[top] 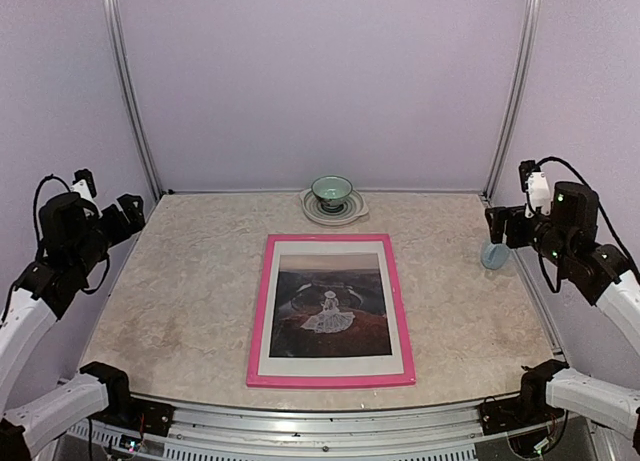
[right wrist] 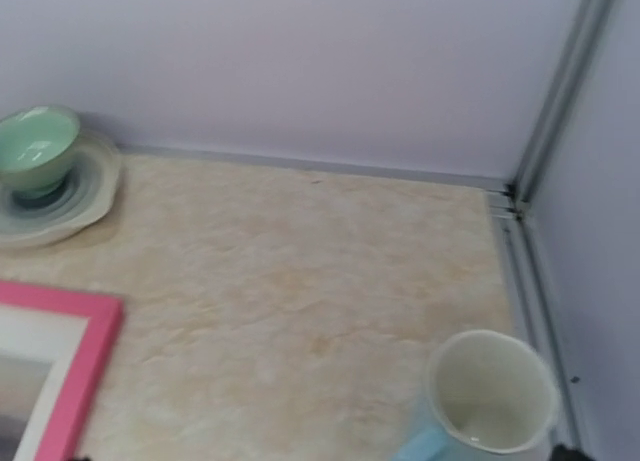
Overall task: Put the photo into the frame
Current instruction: Reset both arms
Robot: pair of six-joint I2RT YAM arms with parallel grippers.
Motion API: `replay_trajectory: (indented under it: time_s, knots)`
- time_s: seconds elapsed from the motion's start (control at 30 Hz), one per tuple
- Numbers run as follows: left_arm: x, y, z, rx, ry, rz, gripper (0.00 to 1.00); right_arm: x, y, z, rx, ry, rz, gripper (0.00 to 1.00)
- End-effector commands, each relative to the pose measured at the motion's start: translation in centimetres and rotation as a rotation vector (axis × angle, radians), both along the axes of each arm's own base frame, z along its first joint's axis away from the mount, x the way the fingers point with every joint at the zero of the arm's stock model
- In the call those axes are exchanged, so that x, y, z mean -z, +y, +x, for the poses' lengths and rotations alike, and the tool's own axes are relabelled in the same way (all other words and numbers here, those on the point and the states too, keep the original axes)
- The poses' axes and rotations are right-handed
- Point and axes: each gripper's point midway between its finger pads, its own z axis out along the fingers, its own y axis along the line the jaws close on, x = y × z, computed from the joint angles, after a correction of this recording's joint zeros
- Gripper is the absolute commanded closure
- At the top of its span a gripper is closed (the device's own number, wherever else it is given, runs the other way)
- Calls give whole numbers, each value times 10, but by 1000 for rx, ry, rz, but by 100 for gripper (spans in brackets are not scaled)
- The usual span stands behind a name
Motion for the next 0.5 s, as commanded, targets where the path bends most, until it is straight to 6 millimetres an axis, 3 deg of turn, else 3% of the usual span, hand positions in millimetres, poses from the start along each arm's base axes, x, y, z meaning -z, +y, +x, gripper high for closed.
replay_trajectory:
  time_s: [0.0,0.27,0.47]
  knots:
    - [4,1,-7,8,-8,16,1,-2,-7,1,-44,8,63,1]
    - [-3,-2,-11,35,-37,34,1,-23,-17,-7,-6,-81,56,1]
    - [-8,0,-14,28,-52,51,1,-25,-28,-20,45,-98,59,1]
